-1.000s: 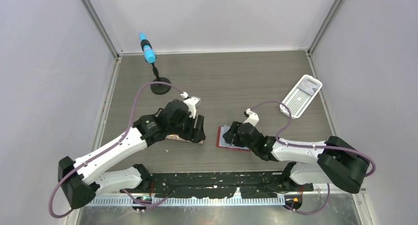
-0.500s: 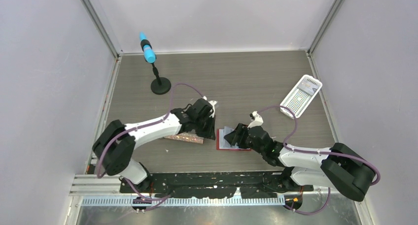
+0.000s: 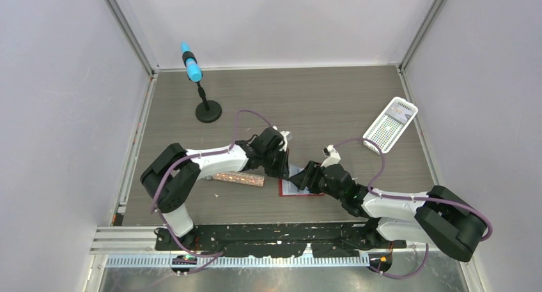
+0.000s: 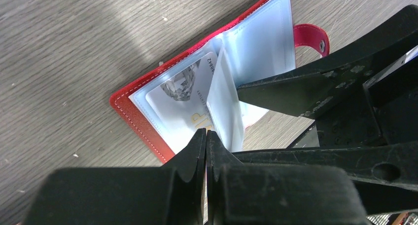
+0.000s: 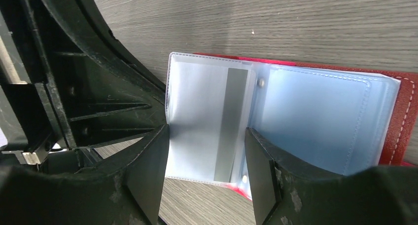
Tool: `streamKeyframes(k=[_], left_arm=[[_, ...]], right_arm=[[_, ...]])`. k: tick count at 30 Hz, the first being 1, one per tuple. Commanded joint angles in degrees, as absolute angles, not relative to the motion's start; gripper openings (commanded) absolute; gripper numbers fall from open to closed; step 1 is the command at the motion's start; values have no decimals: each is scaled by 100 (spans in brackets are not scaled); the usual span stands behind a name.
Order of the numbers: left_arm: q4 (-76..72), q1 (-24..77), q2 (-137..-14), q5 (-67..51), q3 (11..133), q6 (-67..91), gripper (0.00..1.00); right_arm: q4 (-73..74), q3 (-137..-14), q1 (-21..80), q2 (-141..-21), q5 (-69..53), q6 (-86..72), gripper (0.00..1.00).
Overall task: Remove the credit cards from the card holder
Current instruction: Remove the credit card from the card holder.
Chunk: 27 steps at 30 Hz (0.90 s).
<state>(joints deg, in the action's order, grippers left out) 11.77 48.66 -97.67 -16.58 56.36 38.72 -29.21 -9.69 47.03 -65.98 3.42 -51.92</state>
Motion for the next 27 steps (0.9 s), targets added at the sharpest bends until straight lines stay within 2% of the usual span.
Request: streamKeyframes(k=[1,5,15,20,27], left_arm=[[628,4830,-9843,-1964,5737,3935,0],[504,4825,-9815,-2042,5661,3937,0],[223,4834,-9772,-2356,5579,4069,0],[35,4881,-9825,-2591,5604,4172,0],[34,5004,-9899,-2655,5745,4149,0]], right_arm=[[-3361,-1017,4685,-6591,205,-5092,50],[-3063,-1078,4685,-6477,208,-5095,60],[-936,-1523,4680,-5331,928,-4810,77],[-292,-1666,4676,-4946,1039,-4725,79],[835,-2061,4681,-4110,1235,-4509,75]])
